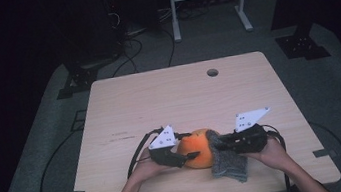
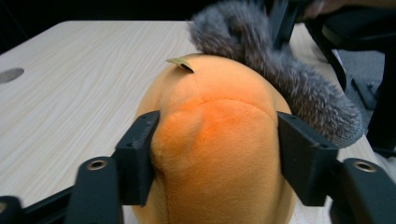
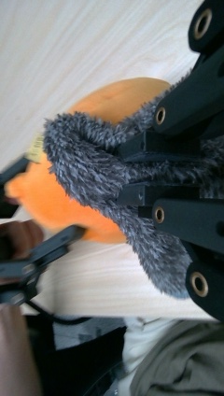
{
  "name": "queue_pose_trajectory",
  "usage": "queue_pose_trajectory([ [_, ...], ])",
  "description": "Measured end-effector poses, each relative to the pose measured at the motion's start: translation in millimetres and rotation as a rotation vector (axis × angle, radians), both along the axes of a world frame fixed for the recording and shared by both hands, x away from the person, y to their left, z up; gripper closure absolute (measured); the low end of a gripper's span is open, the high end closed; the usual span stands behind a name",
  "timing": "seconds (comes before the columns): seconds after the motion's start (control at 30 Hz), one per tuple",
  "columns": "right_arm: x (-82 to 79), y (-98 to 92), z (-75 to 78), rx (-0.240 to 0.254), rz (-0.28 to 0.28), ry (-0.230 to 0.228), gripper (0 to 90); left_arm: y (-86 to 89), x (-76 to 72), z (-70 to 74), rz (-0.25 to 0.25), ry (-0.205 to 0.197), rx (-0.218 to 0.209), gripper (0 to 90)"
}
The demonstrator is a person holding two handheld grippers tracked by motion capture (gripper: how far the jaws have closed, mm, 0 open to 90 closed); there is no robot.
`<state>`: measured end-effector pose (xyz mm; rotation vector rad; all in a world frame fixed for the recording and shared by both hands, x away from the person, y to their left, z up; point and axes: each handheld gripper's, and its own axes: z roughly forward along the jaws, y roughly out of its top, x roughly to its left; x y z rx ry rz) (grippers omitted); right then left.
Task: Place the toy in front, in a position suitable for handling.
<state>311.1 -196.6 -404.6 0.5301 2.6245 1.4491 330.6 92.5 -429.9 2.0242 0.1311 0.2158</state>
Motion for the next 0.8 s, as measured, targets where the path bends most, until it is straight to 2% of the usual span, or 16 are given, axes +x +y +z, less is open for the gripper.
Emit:
queue_pose_trajectory([
  [0.07, -2.4, 4.6, 10.6, 0.043, 0.017, -0.017, 80.0, -3.2, -3.0, 0.7, -0.018, -0.026, 0.011, 39.1],
  [0.1, -2.9, 9.5, 15.9, 0.042, 0.028, -0.033, 80.0, -4.9, -5.1, 0.8, -0.026, -0.038, 0.012, 39.5],
  [0.13, -2.9, 15.4, 19.7, 0.028, 0.037, -0.051, 80.0, -5.6, -6.2, 1.2, -0.032, -0.052, 0.018, 39.7],
  [0.2, -1.0, 25.0, 20.2, -0.015, 0.050, -0.058, 80.1, -3.6, -5.4, 1.7, -0.029, -0.047, 0.026, 38.5],
  [0.23, 0.2, 26.6, 17.6, -0.024, 0.050, -0.052, 80.1, -2.4, -4.4, 1.3, -0.009, -0.037, 0.015, 35.1],
  [0.3, 0.9, 25.8, 10.3, -0.037, 0.034, -0.040, 80.3, -1.3, -0.5, 1.9, 0.062, -0.007, 0.019, 19.3],
  [0.33, 0.6, 23.7, 6.6, -0.040, 0.030, -0.032, 80.3, -1.4, 1.8, 1.7, 0.079, 0.023, 0.019, 11.7],
  [0.37, 0.5, 20.3, 4.0, -0.033, 0.028, -0.023, 80.3, -0.9, 3.1, 1.2, 0.064, 0.053, 0.007, 13.1],
  [0.4, 0.3, 16.9, 2.9, -0.030, 0.023, -0.013, 80.3, -0.5, 2.6, 1.5, 0.049, 0.051, 0.002, 20.6],
  [0.53, -5.7, 11.7, 13.5, -0.058, 0.023, -0.035, 80.3, -3.8, -5.6, 4.3, 0.019, -0.024, 0.031, 37.4],
  [0.57, -7.3, 14.0, 19.3, -0.062, 0.029, -0.062, 80.3, -4.6, -7.1, 4.5, 0.006, -0.043, 0.043, 39.6],
  [0.63, -7.3, 20.4, 29.5, -0.051, 0.052, -0.089, 80.3, -9.4, -13.1, 6.3, -0.019, -0.111, 0.074, 41.6],
  [0.7, -4.7, 32.2, 35.2, -0.068, 0.088, -0.095, 80.4, -11.9, -16.6, 7.1, -0.033, -0.149, 0.097, 42.6],
  [0.73, -3.0, 38.0, 34.7, -0.089, 0.105, -0.088, 80.4, -10.9, -16.7, 6.7, -0.036, -0.156, 0.112, 42.9],
  [0.8, 2.4, 39.1, 31.2, -0.093, 0.119, -0.065, 80.4, -4.2, -14.3, 4.0, -0.032, -0.134, 0.094, 44.1],
])
